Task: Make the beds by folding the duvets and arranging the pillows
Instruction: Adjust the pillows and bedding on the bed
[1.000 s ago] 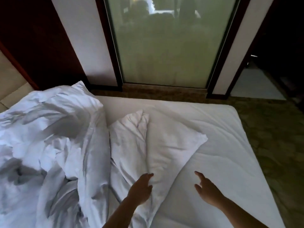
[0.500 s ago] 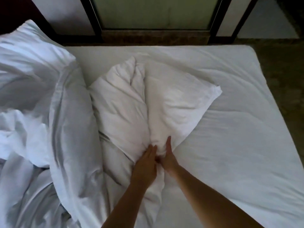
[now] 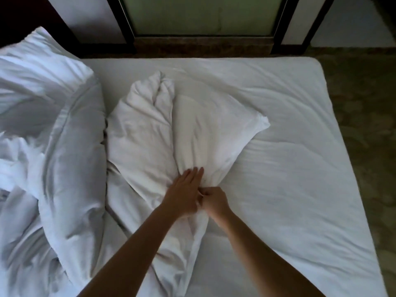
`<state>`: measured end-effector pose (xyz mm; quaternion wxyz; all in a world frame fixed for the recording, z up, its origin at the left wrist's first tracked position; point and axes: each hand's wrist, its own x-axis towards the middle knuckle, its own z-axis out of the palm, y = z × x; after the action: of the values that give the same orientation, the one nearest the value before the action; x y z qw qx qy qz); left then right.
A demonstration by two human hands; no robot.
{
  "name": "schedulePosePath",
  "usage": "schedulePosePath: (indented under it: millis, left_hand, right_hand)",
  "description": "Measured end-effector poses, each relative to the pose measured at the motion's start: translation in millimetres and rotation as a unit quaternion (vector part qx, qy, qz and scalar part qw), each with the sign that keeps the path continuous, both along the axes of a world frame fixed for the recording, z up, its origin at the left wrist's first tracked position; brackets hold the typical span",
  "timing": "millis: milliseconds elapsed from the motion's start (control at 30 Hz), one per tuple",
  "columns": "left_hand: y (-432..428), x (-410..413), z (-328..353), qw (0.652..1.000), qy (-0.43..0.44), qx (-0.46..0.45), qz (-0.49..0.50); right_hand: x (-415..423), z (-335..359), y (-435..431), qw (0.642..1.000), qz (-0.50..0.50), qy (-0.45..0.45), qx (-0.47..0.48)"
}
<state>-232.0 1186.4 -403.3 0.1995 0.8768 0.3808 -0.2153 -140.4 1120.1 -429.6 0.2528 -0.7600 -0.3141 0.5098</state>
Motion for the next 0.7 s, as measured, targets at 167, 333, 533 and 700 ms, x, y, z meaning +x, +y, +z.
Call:
schedulePosePath:
  millis: [167,333,533,700]
  left_hand:
    - [-32.2,37.5,21.2,0.998,0.016,-0.037,0.044]
    - [-89.9,96.6,-0.4,0.987,0.031,-0.087,0.130]
    - [-139.3,155.1,-41.8,0.965,0.073,-0.119,0.220]
    - [-153.3,180.3,-69.2,0.964,0.080,-0.082,0.241]
  right_hand:
    - [78.3,26.5,-62.9,0.993,0.078,-0.089,-0.004]
    - [190.4,46.0,-170.3,0.980,0.110,-0.144,-0.080]
    - [316.3,22.0,-274.9,0.974,0.072,-0.175,-0.126]
    - [319.9,-38.0,-289.7,0.970,0.035,-0.211,-0.113]
